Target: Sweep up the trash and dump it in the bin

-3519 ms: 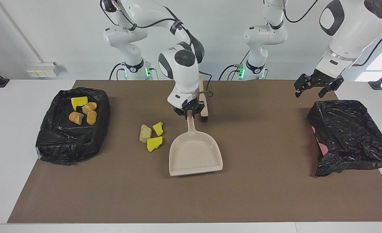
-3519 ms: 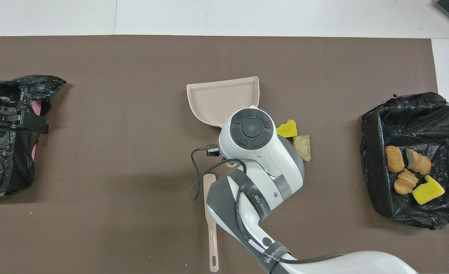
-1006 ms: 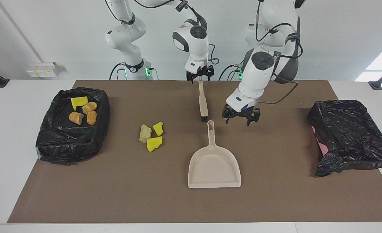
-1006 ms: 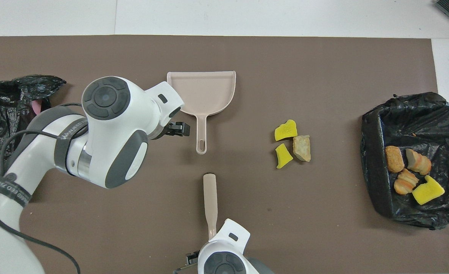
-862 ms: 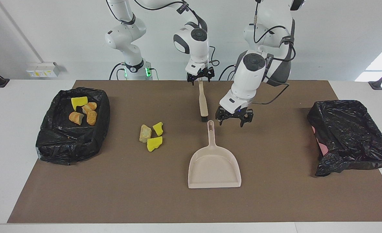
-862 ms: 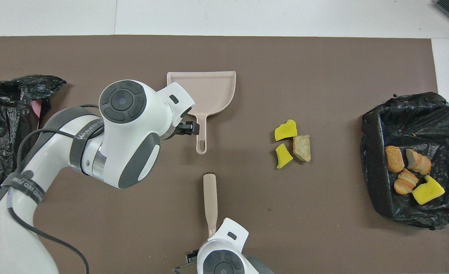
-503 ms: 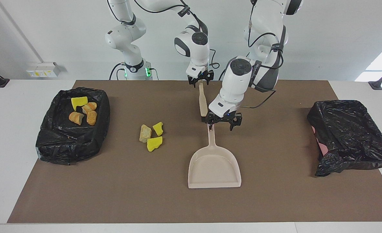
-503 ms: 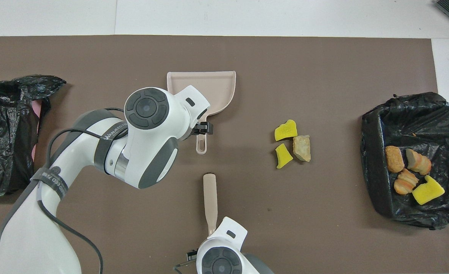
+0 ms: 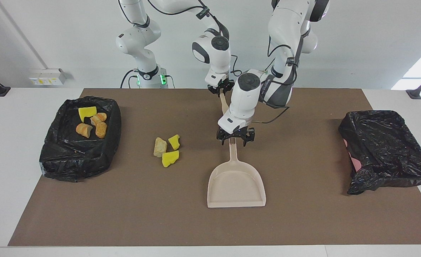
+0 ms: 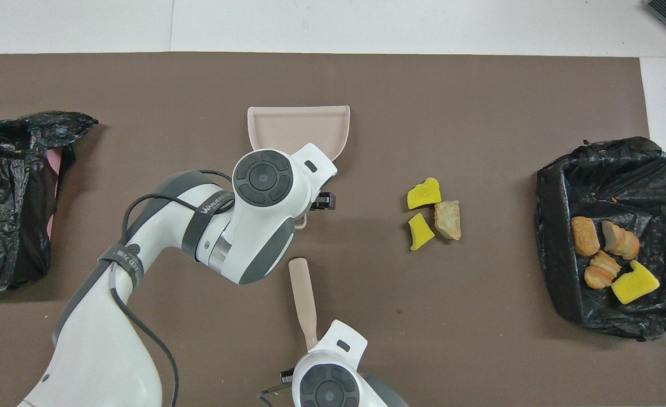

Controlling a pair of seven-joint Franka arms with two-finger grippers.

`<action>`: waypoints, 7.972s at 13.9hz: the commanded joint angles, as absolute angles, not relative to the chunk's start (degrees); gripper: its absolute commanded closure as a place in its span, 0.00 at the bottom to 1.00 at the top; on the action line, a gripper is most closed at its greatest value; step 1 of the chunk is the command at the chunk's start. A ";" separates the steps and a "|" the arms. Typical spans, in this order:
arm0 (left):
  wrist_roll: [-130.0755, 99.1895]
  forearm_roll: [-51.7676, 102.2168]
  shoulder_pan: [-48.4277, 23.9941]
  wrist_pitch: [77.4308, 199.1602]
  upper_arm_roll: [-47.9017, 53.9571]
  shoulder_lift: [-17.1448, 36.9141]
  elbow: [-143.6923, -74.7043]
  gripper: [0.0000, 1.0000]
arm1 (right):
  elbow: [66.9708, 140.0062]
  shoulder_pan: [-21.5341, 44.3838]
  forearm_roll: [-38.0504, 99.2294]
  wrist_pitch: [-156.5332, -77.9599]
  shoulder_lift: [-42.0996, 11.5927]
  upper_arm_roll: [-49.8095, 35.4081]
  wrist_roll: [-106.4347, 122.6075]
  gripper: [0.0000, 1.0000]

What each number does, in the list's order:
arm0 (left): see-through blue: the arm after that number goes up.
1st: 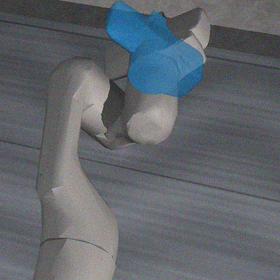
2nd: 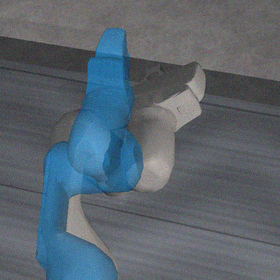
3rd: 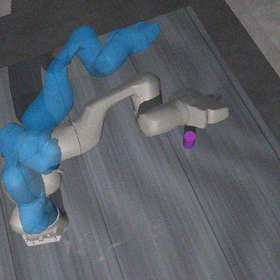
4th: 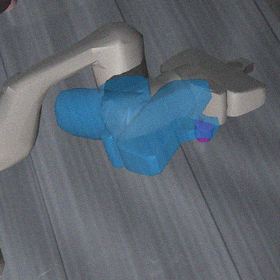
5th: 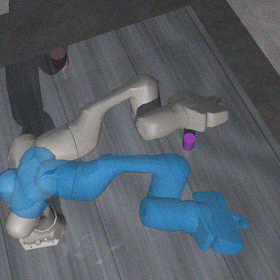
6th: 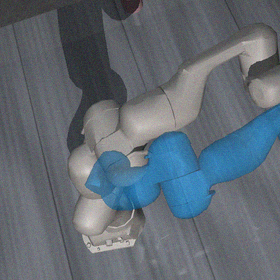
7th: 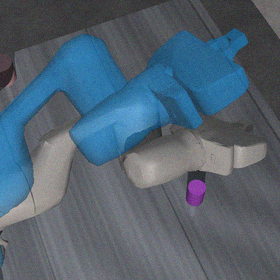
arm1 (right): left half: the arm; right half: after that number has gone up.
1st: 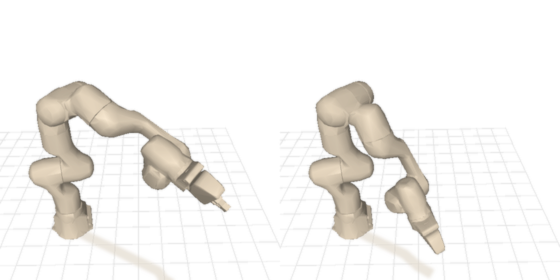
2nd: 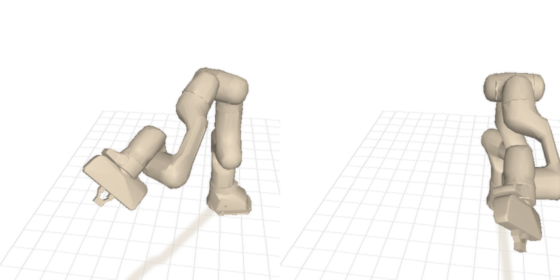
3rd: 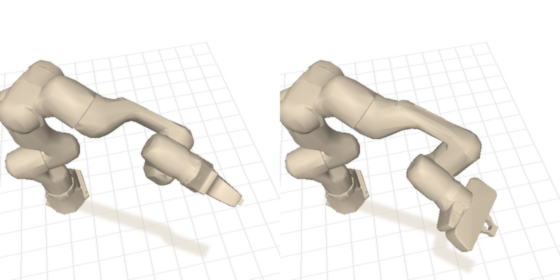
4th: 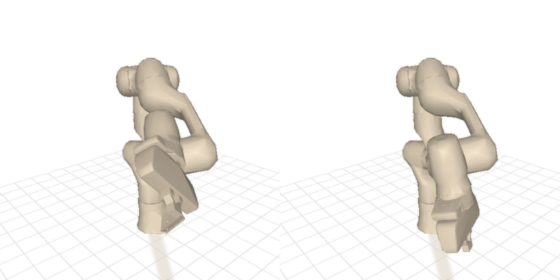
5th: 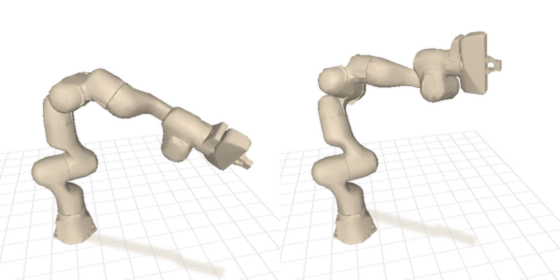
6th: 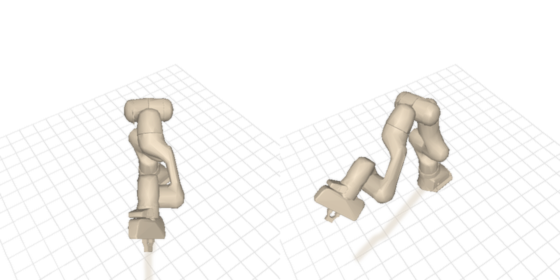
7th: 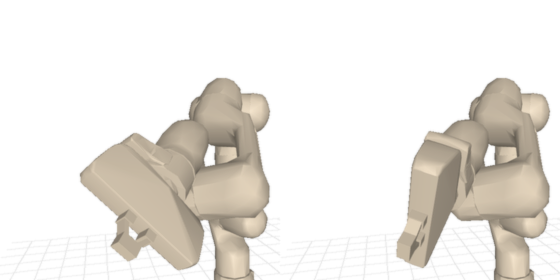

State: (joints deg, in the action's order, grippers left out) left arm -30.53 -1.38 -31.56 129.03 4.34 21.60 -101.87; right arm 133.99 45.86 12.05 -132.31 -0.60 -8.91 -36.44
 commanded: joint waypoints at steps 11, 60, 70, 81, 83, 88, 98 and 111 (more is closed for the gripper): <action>-31.38 -5.36 -31.73 129.38 3.43 22.85 -100.37 1.00 | 133.77 13.23 -0.43 -106.08 15.21 -8.79 -12.05 1.00; 54.60 -4.04 -28.30 127.97 3.08 7.47 -120.15 1.00 | 121.57 17.68 -3.91 -108.99 0.81 -8.61 -12.66 1.00; 45.44 -4.13 -29.27 124.98 3.16 7.12 -119.88 1.00 | 120.41 16.17 7.14 -113.72 -8.00 -9.14 -2.29 1.00; 53.59 1.38 -24.26 130.60 3.34 8.87 -119.36 1.00 | 119.53 19.60 4.66 -98.91 7.27 -9.05 -23.43 1.00; 56.24 2.20 -22.42 129.56 3.25 10.45 -115.78 1.00 | 121.02 22.74 4.66 -92.75 12.28 -9.23 -27.84 1.00; 63.00 2.29 -17.06 121.39 3.34 12.21 -106.63 1.00 | 127.95 30.74 17.38 -96.30 16.44 -10.10 -35.50 1.00; 81.46 7.38 0.60 105.47 3.87 11.87 -94.13 1.00 | 135.52 41.66 18.11 -120.65 5.28 -10.11 -44.99 1.00; 110.81 10.82 25.47 99.59 2.99 10.99 -92.03 1.00 | 139.75 43.95 15.38 -125.68 4.31 -10.02 -42.28 0.27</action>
State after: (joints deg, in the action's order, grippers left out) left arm 107.92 10.98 22.63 102.51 2.86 11.24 -94.31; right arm 138.78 43.96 16.41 -124.42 4.02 -10.11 -43.45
